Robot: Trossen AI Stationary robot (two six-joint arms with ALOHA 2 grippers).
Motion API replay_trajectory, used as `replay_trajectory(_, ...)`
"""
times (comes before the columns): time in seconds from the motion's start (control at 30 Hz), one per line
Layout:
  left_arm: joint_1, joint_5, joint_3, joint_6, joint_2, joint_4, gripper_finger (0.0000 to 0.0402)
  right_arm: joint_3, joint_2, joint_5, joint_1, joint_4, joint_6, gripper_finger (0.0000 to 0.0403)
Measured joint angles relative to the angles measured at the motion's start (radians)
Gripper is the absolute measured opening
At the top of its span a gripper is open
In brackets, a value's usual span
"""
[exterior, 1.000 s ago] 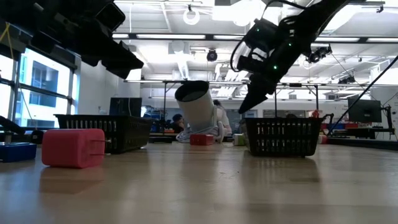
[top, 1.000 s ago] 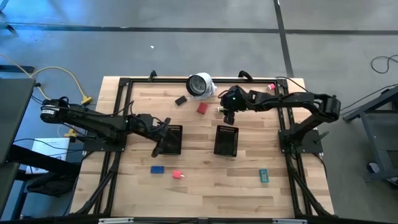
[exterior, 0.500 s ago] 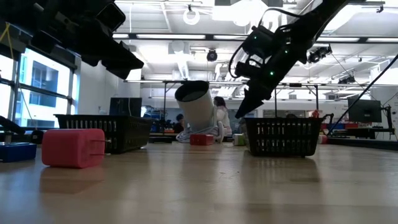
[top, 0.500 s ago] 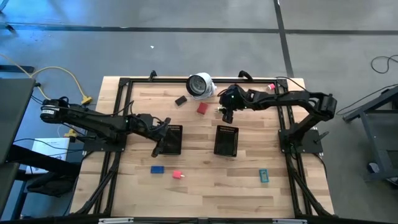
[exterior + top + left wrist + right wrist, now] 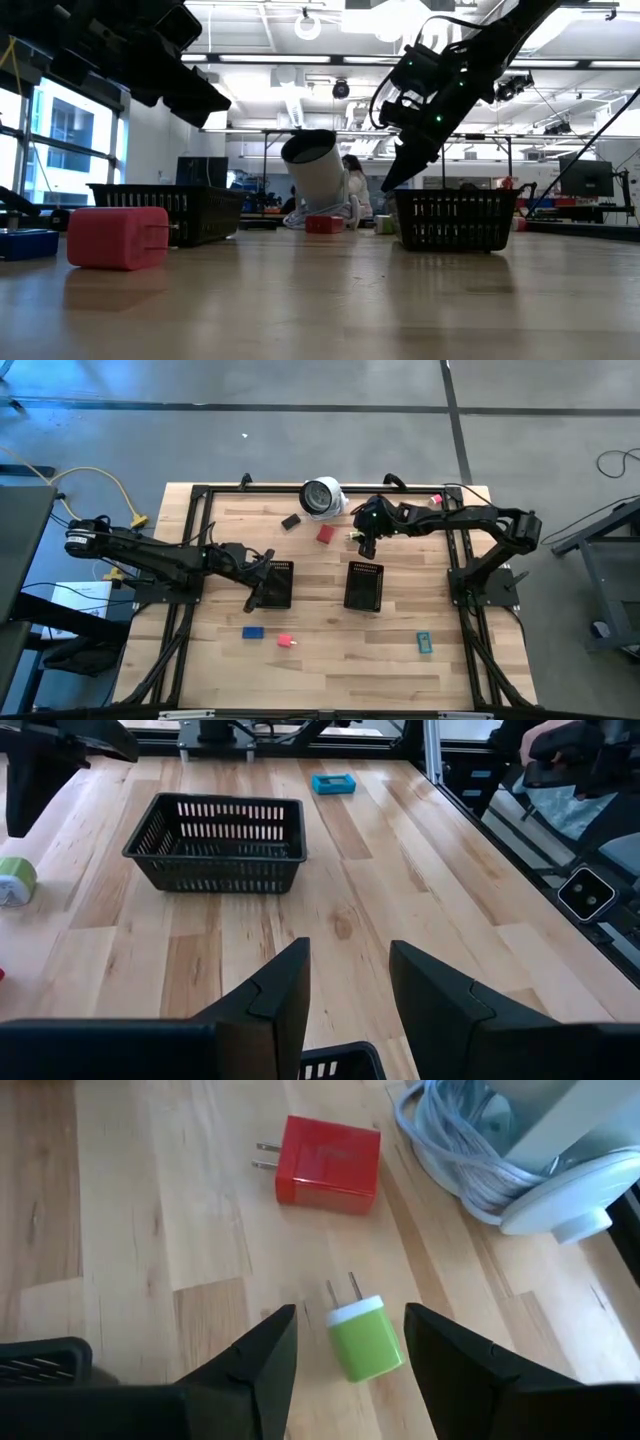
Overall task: Pick & Place Office items
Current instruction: Put the green charger adapter into the left black bin
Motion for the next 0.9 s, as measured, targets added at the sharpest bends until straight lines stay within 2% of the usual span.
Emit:
replay_trajectory(0.13, 0.0, 0.0, 0.0, -0.002, 0.0, -0.002, 0.0135, 0.0, 0.007, 0.001, 0.0, 0.0, 0.0, 0.0174)
replay_trajectory(0.4, 0.0, 0.013, 0.0, -0.011, 0.0, -0.005, 0.0135, 0.0, 0.101, 0.004, -0.002, 0.017, -0.003, 0.0174)
replay_trajectory(0.9, 0.0, 0.012, 0.0, -0.006, 0.0, -0.009, 0.0135, 0.0, 0.116, 0.004, -0.042, 0.044, -0.056, 0.0174)
